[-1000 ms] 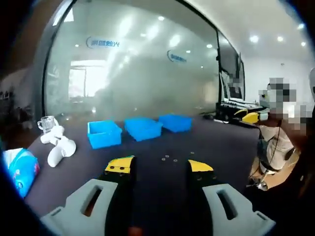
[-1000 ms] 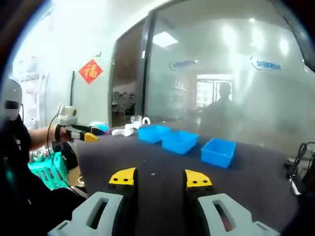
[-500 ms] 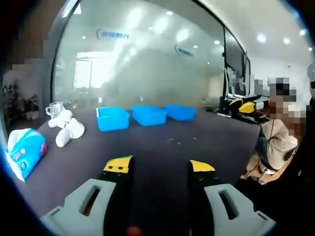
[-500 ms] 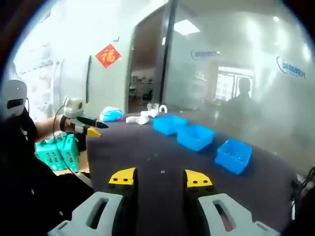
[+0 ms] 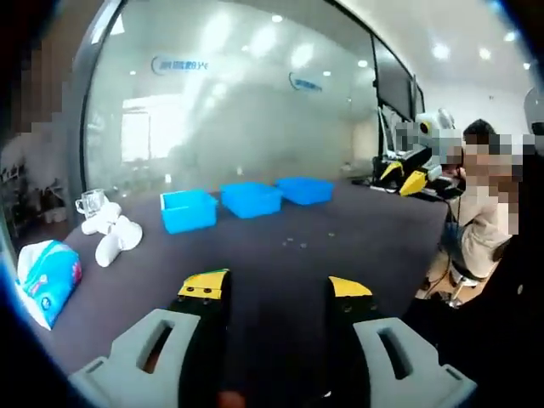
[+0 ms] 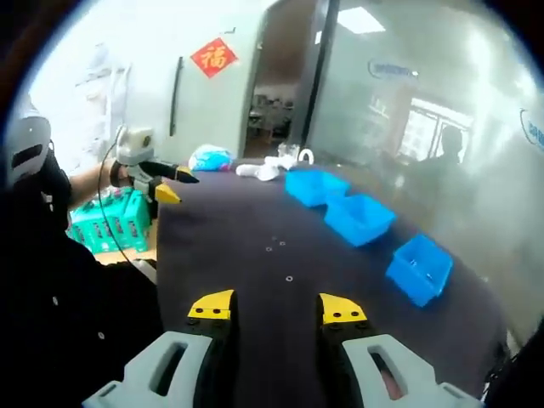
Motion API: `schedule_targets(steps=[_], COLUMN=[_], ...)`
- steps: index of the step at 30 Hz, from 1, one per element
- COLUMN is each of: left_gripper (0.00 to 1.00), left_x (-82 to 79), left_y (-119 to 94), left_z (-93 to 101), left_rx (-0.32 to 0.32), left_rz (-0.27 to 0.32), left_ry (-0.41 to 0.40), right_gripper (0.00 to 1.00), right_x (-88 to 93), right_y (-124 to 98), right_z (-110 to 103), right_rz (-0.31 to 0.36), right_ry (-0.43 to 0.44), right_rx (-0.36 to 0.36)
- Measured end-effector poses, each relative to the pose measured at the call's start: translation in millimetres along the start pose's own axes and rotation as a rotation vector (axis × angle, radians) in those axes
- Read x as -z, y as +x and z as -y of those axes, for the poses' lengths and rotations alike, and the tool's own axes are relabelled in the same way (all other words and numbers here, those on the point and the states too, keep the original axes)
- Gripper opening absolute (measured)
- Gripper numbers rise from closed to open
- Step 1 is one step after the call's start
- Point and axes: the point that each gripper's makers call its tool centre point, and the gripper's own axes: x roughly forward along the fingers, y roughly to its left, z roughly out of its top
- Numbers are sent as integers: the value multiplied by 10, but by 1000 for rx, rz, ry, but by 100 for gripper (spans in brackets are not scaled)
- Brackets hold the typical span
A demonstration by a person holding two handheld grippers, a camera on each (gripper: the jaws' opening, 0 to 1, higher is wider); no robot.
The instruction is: Sort the screws, nuts, and washers into the corresponding bins
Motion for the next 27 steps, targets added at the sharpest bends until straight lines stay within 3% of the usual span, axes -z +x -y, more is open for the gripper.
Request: schedule_targets(steps=[10, 13, 27], left_gripper=[40, 40, 40], left_x=[71, 77, 30], left_y=[-5, -8, -19], left_z=[92, 139, 162], left_rx=[46, 73, 77], left_rz=[-21, -24, -23], left_ry=[-6, -5, 9], right_gripper=[32, 32, 27], right_x=[-7, 34, 74], right_y=[242, 337, 906], right_z=[-36, -67, 0], right_rz=[-120, -189, -369], right_ry=[-70, -120, -228], right_rx=[-111, -161, -280])
